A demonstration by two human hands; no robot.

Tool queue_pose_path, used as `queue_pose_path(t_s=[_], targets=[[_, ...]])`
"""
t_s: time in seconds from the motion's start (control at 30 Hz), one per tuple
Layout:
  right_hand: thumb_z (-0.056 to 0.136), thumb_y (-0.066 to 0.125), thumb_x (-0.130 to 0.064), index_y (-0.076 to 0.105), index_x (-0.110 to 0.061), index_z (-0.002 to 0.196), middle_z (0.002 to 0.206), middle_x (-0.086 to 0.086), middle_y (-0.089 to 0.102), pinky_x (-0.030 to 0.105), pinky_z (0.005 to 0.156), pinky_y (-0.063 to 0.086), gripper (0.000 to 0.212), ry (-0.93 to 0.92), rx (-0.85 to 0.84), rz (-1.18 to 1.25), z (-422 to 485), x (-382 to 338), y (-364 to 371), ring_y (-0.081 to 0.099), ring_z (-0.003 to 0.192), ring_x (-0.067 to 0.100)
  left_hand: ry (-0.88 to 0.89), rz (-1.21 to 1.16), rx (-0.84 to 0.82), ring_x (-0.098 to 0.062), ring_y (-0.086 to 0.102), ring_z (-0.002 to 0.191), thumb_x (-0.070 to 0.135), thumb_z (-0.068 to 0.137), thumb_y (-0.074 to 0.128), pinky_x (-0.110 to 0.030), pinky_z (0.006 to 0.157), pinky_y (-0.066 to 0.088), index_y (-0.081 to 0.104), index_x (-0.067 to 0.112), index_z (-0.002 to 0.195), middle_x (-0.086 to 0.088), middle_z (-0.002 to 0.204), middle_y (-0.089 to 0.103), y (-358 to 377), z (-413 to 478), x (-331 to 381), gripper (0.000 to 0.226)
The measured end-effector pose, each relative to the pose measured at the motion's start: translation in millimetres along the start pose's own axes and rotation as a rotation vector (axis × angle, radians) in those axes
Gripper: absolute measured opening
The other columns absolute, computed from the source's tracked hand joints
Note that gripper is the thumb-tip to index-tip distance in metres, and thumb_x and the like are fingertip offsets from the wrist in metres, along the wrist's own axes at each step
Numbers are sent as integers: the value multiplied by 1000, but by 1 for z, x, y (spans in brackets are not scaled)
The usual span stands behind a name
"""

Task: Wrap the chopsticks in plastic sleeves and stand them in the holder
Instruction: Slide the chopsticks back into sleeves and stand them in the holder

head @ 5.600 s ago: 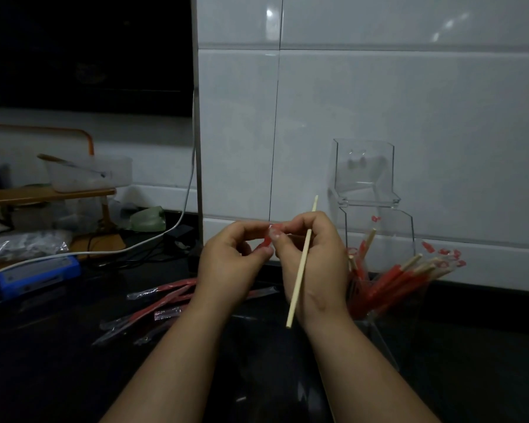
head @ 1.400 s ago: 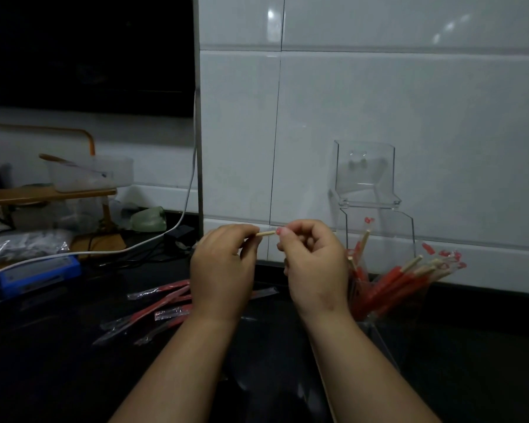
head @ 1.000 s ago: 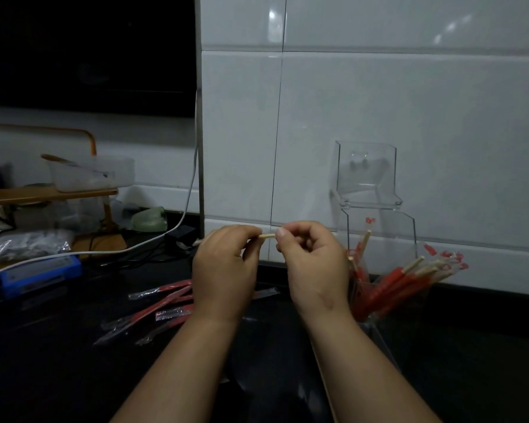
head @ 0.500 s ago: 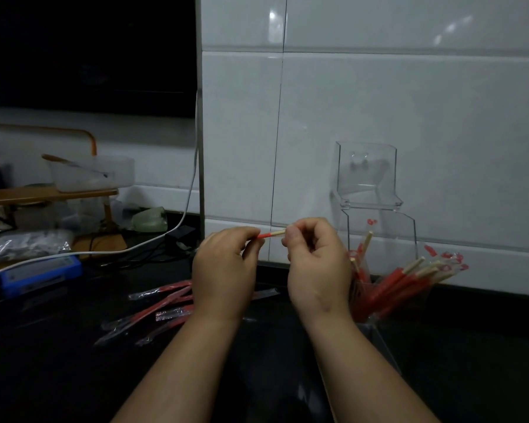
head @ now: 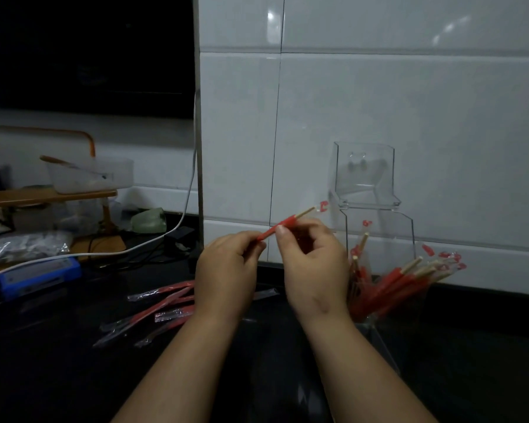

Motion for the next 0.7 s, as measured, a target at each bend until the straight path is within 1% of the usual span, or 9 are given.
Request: queue_pose_path(t_s=[0.13,0.2,0.27,0.37,0.43,0.5,0.6,0.67,0.7], targets=[[91,67,-21,69,-25,89,87,-5,68,11,67,44,5,-12,-25,-78,3,0,-1,62,76,7,56,-5,6,-20,68,83,14,86,75,-28,76,49,78,17,103,1,90,76,1,-1,3,17],[93,64,-21,67,-29,87,84,-8,68,19,70,49,10,-41,-39,-92,3,-5,-3,64,77,5,54,-3,-16,-19,67,82,15,86,75,-27,74,48,77,18,106,3,91,75,1,-2,5,20],[95,60,-22,61,-34,83,79,-9,68,29,71,55,17,-78,1,-94,3,-12,-6,66,76,6,2,4,-74,-15,63,80,19,87,74,-27,72,45,75,22,111,8,88,71,4,-1,5,24],[99,54,-24,58,-34,87,78,-9,67,37,70,58,15,-185,125,-31,3,-26,-16,68,76,10,-83,39,-118,-11,61,78,29,88,72,-29,75,48,72,25,117,10,96,70,6,-2,0,29],[100,50,-26,56,-35,93,83,-11,68,37,70,59,12,-269,212,14,4,-35,-24,69,77,11,-133,73,-130,-11,60,81,35,89,71,-29,78,48,70,27,120,8,102,71,7,-3,-6,32],[101,47,-27,53,-36,97,87,-11,67,33,71,58,12,-353,275,38,4,-43,-31,69,78,11,-169,86,-142,-11,62,85,36,90,69,-28,80,48,69,27,121,7,106,70,8,-4,-9,32],[101,45,-24,48,-38,99,91,-12,65,24,73,56,15,-448,348,49,4,-52,-38,68,79,9,-192,111,-149,-13,64,94,39,91,67,-30,81,49,71,26,114,7,108,70,8,-5,-13,26],[102,44,-19,48,-36,97,95,-13,62,24,74,55,18,-501,387,46,5,-55,-43,67,80,9,-202,130,-153,-14,64,94,40,92,65,-29,78,46,73,26,107,7,104,71,9,-5,-13,22],[102,44,-18,50,-32,98,97,-13,60,27,74,56,16,-528,406,45,5,-55,-45,66,81,10,-209,136,-155,-14,63,93,40,92,65,-28,76,45,73,26,104,7,102,71,9,-5,-13,21]])
Point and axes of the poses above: each hand's wrist, its own z-axis towards the middle knuckle, its own y-axis out of the palm, x = y × z, the point moved 4 cm from there along z, towards the middle knuckle
